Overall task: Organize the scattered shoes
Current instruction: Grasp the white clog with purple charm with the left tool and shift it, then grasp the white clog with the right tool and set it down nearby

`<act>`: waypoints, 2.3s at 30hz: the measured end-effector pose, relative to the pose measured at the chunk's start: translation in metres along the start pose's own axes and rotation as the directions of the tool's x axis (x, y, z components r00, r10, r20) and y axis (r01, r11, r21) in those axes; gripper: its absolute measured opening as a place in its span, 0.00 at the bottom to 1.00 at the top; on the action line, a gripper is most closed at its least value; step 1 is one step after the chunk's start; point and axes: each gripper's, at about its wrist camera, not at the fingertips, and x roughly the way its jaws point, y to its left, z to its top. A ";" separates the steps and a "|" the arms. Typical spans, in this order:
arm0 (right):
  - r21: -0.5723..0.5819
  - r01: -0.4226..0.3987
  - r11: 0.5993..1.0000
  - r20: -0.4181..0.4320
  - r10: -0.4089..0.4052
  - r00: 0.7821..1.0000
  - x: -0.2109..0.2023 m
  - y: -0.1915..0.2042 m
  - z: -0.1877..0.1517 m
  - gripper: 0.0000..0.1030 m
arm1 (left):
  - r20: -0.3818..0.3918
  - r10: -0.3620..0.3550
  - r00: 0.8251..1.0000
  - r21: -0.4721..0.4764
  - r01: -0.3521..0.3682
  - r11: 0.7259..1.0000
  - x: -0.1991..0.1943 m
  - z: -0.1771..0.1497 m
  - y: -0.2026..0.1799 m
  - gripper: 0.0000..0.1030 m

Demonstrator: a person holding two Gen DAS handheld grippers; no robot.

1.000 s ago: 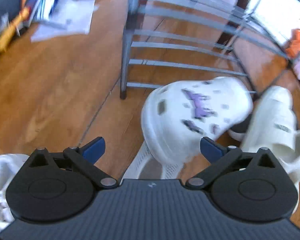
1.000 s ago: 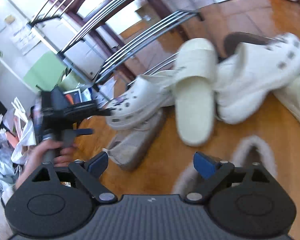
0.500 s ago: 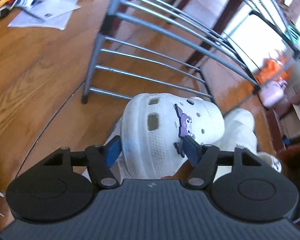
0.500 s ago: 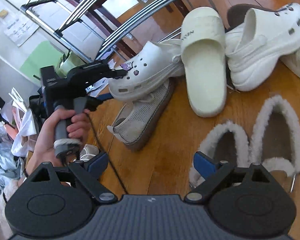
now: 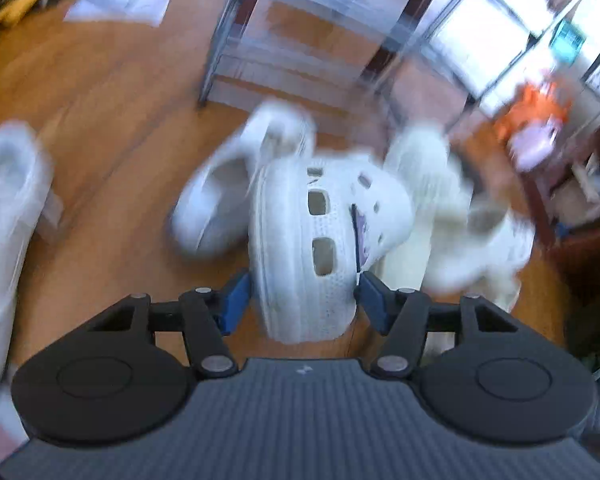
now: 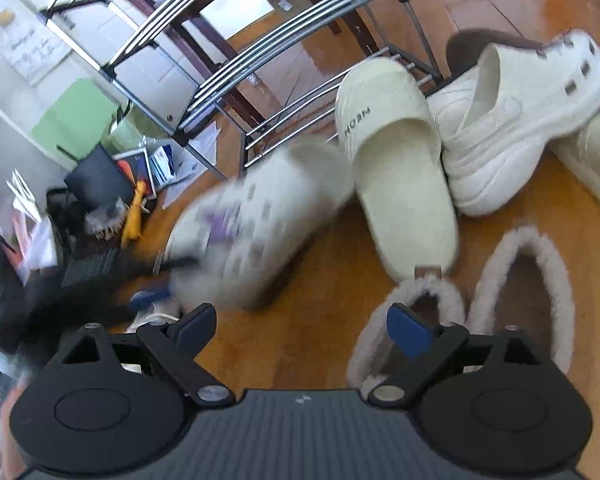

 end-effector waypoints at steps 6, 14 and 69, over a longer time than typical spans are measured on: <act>-0.310 -0.036 0.950 -0.224 -0.036 0.974 0.038 0.037 0.024 0.90 | -0.036 0.086 0.996 0.008 -0.085 0.996 -0.014 -0.036 0.036 0.73; -0.457 0.022 0.889 -0.461 -0.257 0.850 0.071 0.077 0.050 0.84 | -0.016 0.141 0.990 0.102 -0.138 0.985 -0.019 -0.010 0.044 0.93; -0.541 -0.286 0.791 -0.606 -0.131 0.784 0.121 0.131 0.050 0.52 | -0.147 0.189 0.971 0.136 -0.170 0.976 -0.031 -0.035 0.075 1.00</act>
